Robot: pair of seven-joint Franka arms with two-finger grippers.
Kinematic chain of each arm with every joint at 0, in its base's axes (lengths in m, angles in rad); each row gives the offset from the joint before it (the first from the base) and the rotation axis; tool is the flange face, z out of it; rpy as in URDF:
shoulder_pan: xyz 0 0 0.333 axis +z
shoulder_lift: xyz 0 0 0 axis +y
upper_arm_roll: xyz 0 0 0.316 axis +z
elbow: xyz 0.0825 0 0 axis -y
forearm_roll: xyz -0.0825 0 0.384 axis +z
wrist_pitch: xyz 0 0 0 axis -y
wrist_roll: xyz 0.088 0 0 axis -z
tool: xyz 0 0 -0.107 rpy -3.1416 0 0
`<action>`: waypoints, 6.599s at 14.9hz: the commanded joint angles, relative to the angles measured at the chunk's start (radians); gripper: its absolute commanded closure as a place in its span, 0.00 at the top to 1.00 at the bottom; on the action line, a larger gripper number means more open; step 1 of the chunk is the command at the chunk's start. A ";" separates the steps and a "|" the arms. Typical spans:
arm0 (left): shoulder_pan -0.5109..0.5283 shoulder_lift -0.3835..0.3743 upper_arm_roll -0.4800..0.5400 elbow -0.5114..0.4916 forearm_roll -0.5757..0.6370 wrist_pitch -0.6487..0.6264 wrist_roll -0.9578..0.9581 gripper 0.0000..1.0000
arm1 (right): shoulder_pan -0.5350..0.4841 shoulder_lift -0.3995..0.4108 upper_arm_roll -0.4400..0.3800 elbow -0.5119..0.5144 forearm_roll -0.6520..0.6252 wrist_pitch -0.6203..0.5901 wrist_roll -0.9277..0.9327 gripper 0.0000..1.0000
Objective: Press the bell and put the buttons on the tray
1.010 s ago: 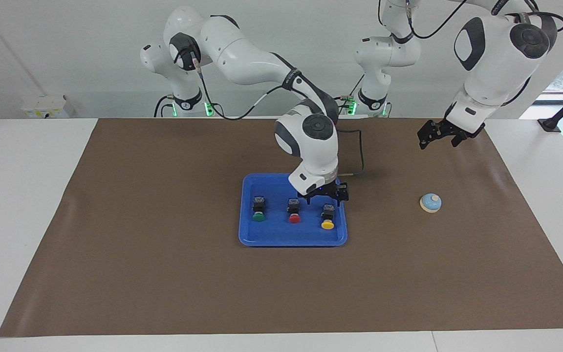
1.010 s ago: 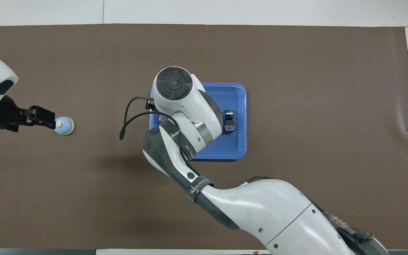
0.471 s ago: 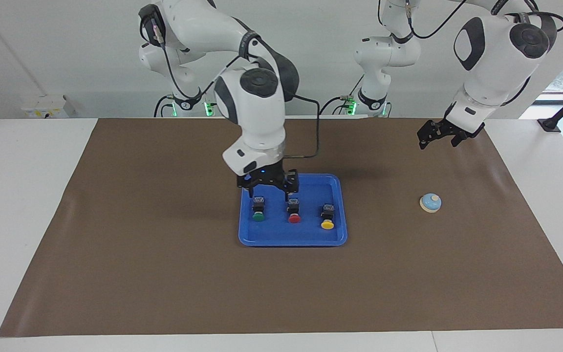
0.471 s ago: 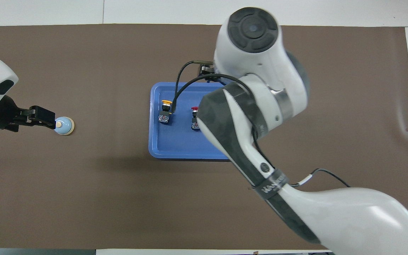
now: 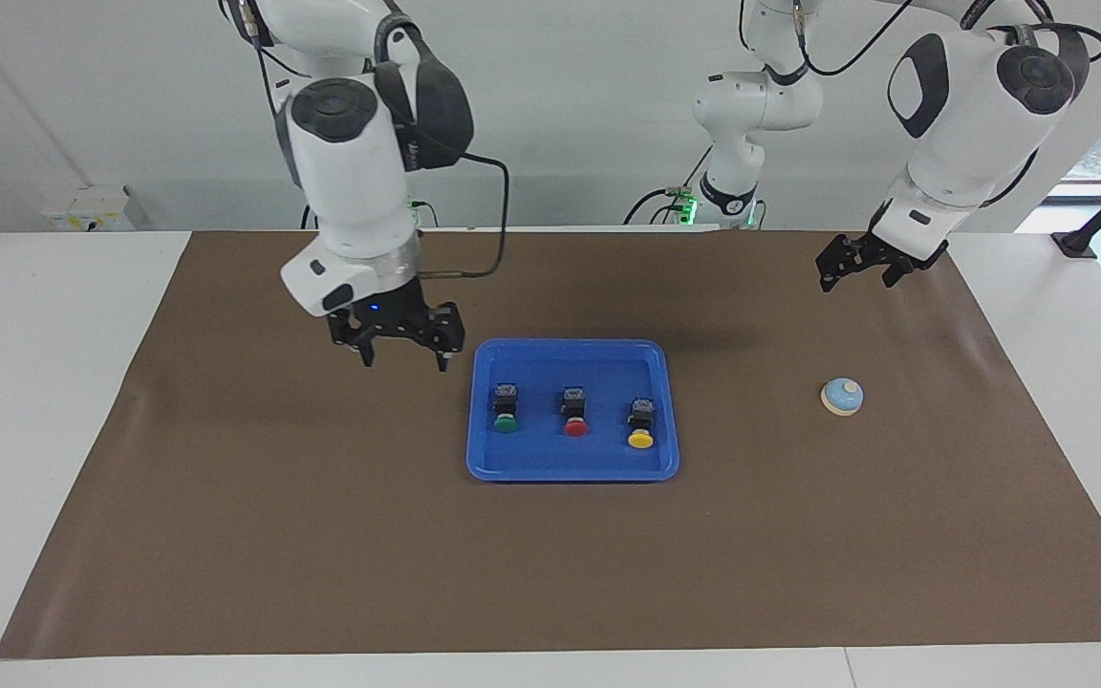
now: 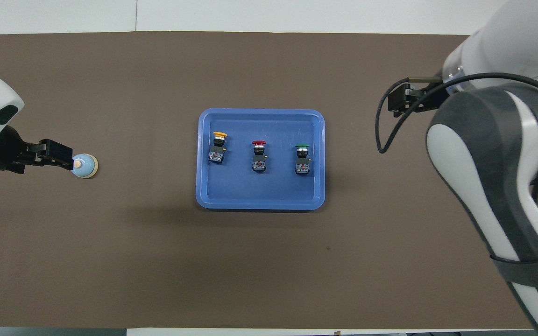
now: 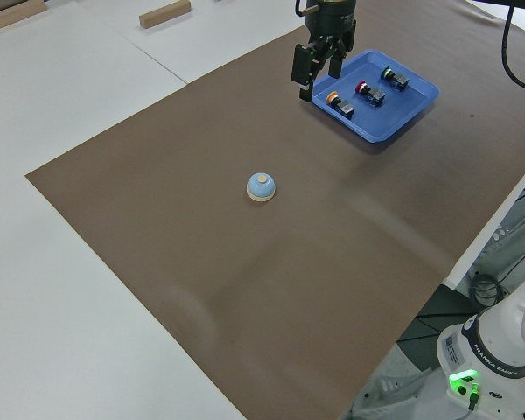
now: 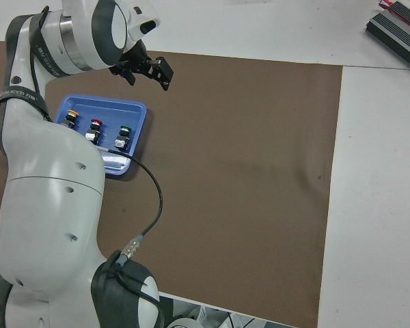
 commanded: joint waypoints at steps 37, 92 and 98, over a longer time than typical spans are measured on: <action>0.130 0.167 0.008 -0.320 -0.005 0.614 -0.009 0.00 | -0.296 -0.222 0.015 -0.236 -0.005 0.010 -0.330 1.00; 0.081 0.021 -0.032 0.051 -0.003 -0.036 -0.015 1.00 | -0.292 -0.229 0.021 -0.242 0.055 -0.020 -0.326 1.00; 0.081 0.033 -0.034 0.125 -0.003 -0.096 -0.015 1.00 | -0.292 -0.229 0.021 -0.242 0.054 -0.020 -0.326 1.00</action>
